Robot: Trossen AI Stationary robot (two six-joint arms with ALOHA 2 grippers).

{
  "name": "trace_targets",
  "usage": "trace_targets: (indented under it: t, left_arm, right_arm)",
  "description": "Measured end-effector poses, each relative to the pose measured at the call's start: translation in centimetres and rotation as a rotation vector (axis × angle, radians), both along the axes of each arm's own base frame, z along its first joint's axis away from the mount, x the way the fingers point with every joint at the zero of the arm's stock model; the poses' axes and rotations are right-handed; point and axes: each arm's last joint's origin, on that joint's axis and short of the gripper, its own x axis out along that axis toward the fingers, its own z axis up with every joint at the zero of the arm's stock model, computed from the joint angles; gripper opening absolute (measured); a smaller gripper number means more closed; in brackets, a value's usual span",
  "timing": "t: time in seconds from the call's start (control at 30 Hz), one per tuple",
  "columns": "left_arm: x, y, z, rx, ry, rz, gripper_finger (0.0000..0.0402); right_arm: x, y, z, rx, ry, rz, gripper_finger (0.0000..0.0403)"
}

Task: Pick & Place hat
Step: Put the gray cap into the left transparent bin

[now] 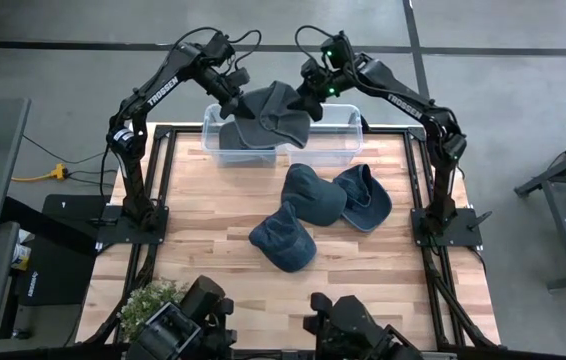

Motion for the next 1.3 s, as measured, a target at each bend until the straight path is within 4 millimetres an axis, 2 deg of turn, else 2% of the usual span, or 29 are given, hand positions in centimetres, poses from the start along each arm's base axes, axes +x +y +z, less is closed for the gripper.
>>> trace_targets:
  t: [0.13,0.3,0.37,0.67,1.07,1.3]
  left_arm:
    - [0.0,0.0,0.0,0.003,0.001,0.001,0.0006]
    - [0.0,0.0,0.0,0.004,0.000,0.001,0.0012]
    - [0.0,0.0,0.0,0.005,0.000,0.001,0.0016]
    - [0.0,0.5,0.1,0.085,0.068,0.063,0.0049]
    - [-0.5,0.5,3.2,0.243,0.139,0.166,0.0169]
    - [-0.8,0.4,3.5,0.266,0.188,0.193,0.0178]
  right_arm:
    - [0.0,0.0,0.0,0.009,0.003,-0.006,0.0121]
    - [-0.1,-0.2,-0.1,-0.023,0.034,-0.066,0.0027]
    - [-0.1,-0.3,-0.1,-0.037,0.046,-0.089,0.0009]
    - [0.1,-0.5,0.1,-0.028,0.035,-0.174,0.0003]
    - [1.4,-0.1,1.4,0.082,-0.101,-0.257,0.0001]
    - [2.5,1.2,1.6,0.086,-0.117,-0.213,0.0001]
